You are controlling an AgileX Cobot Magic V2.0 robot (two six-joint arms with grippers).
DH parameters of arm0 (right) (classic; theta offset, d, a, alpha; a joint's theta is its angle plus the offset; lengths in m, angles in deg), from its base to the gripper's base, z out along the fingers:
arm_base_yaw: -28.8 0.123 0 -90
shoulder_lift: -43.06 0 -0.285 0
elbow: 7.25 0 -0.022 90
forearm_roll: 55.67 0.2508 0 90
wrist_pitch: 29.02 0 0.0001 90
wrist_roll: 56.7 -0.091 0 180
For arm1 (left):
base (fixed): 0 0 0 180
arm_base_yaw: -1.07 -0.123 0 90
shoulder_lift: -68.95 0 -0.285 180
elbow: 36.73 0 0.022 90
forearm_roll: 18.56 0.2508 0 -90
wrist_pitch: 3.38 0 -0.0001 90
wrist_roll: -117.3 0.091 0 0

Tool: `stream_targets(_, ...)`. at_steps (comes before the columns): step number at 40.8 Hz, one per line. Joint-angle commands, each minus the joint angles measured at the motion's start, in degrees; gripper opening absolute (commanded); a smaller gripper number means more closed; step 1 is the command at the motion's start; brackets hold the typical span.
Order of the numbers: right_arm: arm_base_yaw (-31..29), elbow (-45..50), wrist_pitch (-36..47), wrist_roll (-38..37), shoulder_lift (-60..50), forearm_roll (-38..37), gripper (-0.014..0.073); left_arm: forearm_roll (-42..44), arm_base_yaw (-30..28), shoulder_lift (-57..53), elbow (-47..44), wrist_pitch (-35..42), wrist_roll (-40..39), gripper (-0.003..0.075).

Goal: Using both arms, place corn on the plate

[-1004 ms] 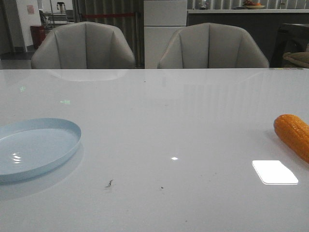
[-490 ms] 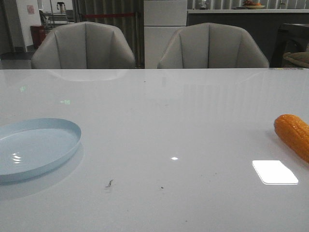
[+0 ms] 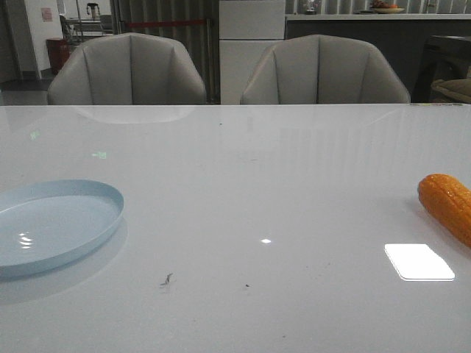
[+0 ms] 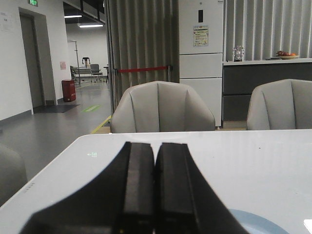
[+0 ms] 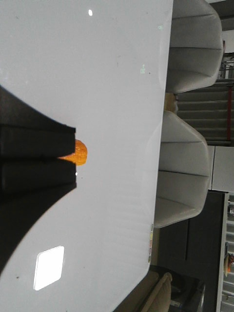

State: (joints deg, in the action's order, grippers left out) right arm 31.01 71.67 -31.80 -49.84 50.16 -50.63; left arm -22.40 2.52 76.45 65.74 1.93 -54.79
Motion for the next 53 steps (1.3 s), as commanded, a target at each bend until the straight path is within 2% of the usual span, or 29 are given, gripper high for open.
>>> stream_targets(1,0.08,-1.52,10.65,-0.14,-1.27,1.05,0.0023,-0.91,-0.04,-0.93,-0.73,5.76,-0.24,0.0086)
stream_targets(6,0.08,-5.57,14.56,-1.67,-1.27,3.96,0.0023,-1.02,-0.04,-0.93,3.44,5.87,-0.24,0.0086)
stream_targets(14,0.08,-21.44,8.10,-1.67,0.43,2.35,0.0023,2.30,-0.04,-0.40,14.49,5.27,-0.24,0.0086)
stream_targets(19,0.08,-29.86,2.78,-1.67,5.95,1.73,0.0023,5.63,-0.04,2.72,22.35,-0.74,-0.24,0.0086)
stream_targets(26,0.08,-39.22,-2.78,-1.67,17.07,1.73,0.0023,5.63,-0.04,11.70,32.44,-8.50,-0.24,0.0086)
stream_targets(35,0.08,-42.87,-6.59,-1.67,31.04,1.73,0.0023,5.63,-0.04,25.05,37.45,-12.86,-0.24,0.0086)
stream_targets(45,0.08,-42.87,-18.38,-1.67,38.70,1.73,0.0023,5.63,-0.04,33.30,37.01,-23.92,-0.24,0.0092)
stream_targets(50,0.08,-42.87,-24.57,-1.67,41.61,1.73,0.0055,5.63,-0.04,36.45,37.01,-27.08,-0.24,0.0181)
stream_targets(53,0.08,-42.87,-26.58,-1.67,43.15,1.73,0.0129,5.63,-0.04,38.03,37.01,-27.89,-0.24,0.0300)
